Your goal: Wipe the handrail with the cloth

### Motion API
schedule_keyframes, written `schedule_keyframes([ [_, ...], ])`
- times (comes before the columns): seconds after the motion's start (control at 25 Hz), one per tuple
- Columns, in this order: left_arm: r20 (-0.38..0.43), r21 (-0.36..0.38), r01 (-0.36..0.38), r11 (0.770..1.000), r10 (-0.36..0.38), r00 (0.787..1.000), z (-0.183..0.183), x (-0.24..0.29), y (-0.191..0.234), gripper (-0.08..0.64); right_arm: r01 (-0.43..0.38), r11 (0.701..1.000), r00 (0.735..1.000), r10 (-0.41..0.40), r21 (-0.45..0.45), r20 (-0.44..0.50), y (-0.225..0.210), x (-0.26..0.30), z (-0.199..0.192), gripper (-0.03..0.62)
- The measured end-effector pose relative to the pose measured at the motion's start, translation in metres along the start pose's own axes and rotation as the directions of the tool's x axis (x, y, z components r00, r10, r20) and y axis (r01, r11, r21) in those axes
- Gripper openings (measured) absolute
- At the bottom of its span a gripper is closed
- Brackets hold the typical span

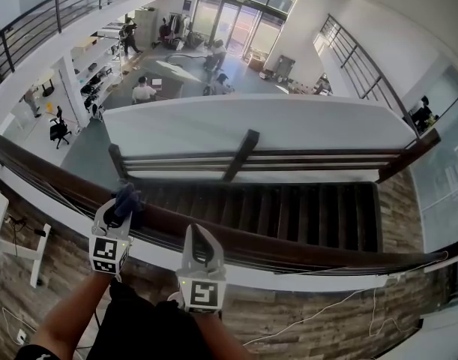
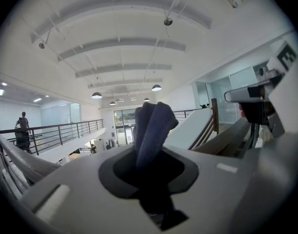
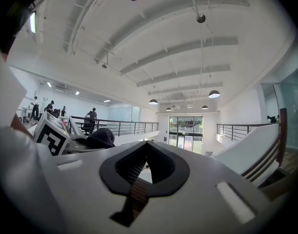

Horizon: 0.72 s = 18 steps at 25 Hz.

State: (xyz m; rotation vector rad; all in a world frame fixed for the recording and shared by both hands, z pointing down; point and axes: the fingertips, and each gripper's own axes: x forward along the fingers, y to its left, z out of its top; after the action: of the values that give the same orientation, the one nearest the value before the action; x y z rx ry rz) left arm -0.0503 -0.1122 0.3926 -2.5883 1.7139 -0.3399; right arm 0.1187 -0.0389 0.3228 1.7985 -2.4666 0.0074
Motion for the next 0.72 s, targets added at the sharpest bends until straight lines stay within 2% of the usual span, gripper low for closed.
schedule_keyframes([
  [0.28, 0.006, -0.044, 0.003, 0.999, -0.003, 1.0, 0.003, 0.0, -0.015, 0.069, 0.019, 1.0, 0.999, -0.02, 0.014, 0.031, -0.017, -0.011, 0.0, 0.002],
  [0.48, 0.015, -0.046, 0.013, 0.999, -0.012, 1.0, 0.005, 0.001, -0.026, 0.069, 0.066, 0.998, 0.998, -0.066, -0.002, -0.02, -0.035, -0.018, -0.016, 0.002],
  [0.72, 0.006, -0.068, 0.035, 0.997, -0.034, 0.999, 0.002, 0.002, -0.033, 0.069, 0.117, 0.993, 0.993, -0.116, 0.007, -0.037, -0.051, -0.02, -0.023, 0.002],
])
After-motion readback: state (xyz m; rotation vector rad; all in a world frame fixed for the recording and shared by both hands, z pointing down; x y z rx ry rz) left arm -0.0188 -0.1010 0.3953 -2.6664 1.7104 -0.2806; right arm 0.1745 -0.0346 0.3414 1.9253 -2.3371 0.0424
